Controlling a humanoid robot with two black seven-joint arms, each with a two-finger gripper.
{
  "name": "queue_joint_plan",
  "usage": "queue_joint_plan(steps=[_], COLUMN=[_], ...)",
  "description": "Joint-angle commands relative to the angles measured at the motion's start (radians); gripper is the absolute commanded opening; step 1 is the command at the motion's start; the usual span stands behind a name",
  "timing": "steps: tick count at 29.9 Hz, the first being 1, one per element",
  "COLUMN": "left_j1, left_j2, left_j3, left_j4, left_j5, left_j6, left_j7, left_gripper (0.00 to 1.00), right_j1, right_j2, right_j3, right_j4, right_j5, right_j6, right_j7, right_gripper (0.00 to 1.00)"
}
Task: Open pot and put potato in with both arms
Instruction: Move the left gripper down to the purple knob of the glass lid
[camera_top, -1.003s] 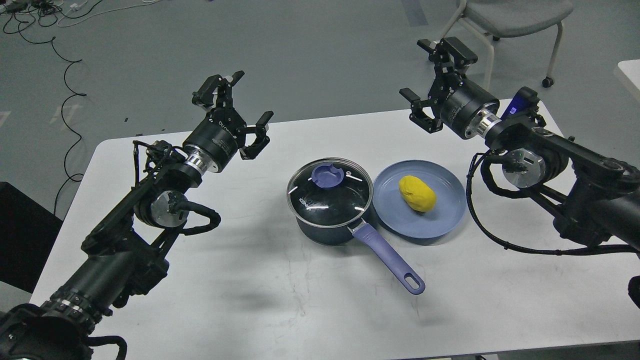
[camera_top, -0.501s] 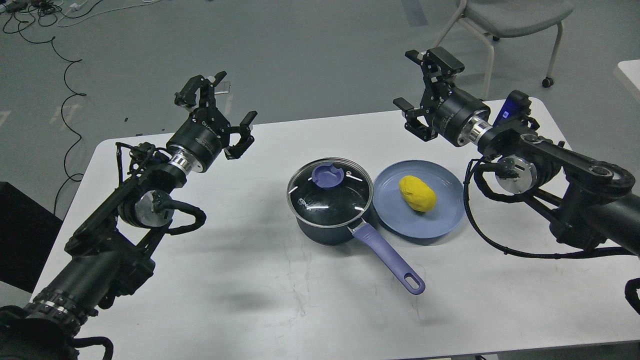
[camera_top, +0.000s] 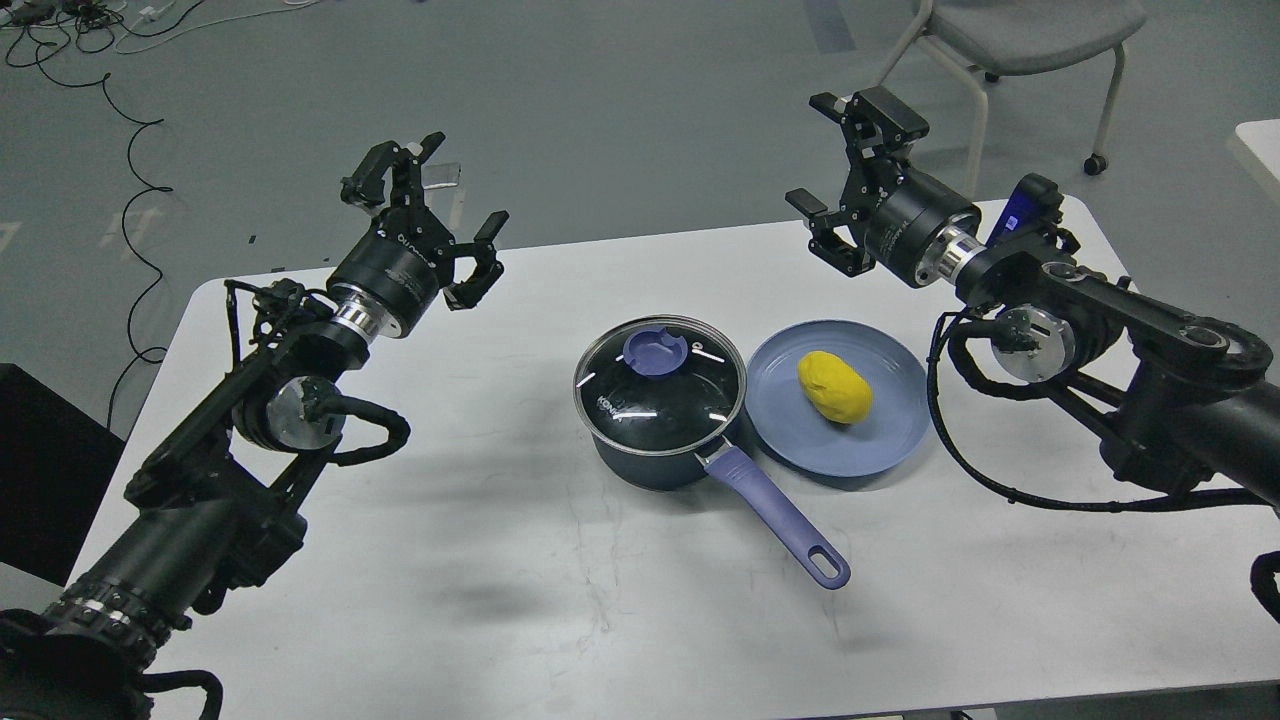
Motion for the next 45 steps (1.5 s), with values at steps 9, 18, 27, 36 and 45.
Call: queue_joint_plan(steps=[9,18,27,36,45], left_j1=[-0.049,-0.06,-0.111,-0.126,-0.117], left_j2=[0.155,0.219,0.145,0.084,0.024], left_j3=[0.042,0.206,0.417,0.472,0.516], left_j4=[-0.264,-0.453,-0.45,-0.395,-0.296], left_j5=[0.739,1.47,1.747,1.841,1.839], left_j6=[0.15,0.309,0.363,0.363,0.363], left_j7=[-0.004,-0.009,-0.009,-0.007,-0.007], left_gripper=[0.98,0.98,0.98,0.98,0.98], right_j1=[-0.008,-0.016,-0.028,-0.048,-0.047], right_j2=[-0.045,-0.053,-0.059,-0.061,-0.082], right_j3=[0.064,0.087,0.089,0.084,0.078], right_j4=[-0.023,-0.057,-0.06,-0.06,-0.059], right_j5=[0.005,0.008,0.008,0.008,0.008], right_j6=[0.002,-0.002,-0.007,-0.033,-0.032], right_j7=[-0.004,-0.006,-0.006,-0.006,-0.006], right_gripper=[1.0,1.0,1.0,1.0,1.0])
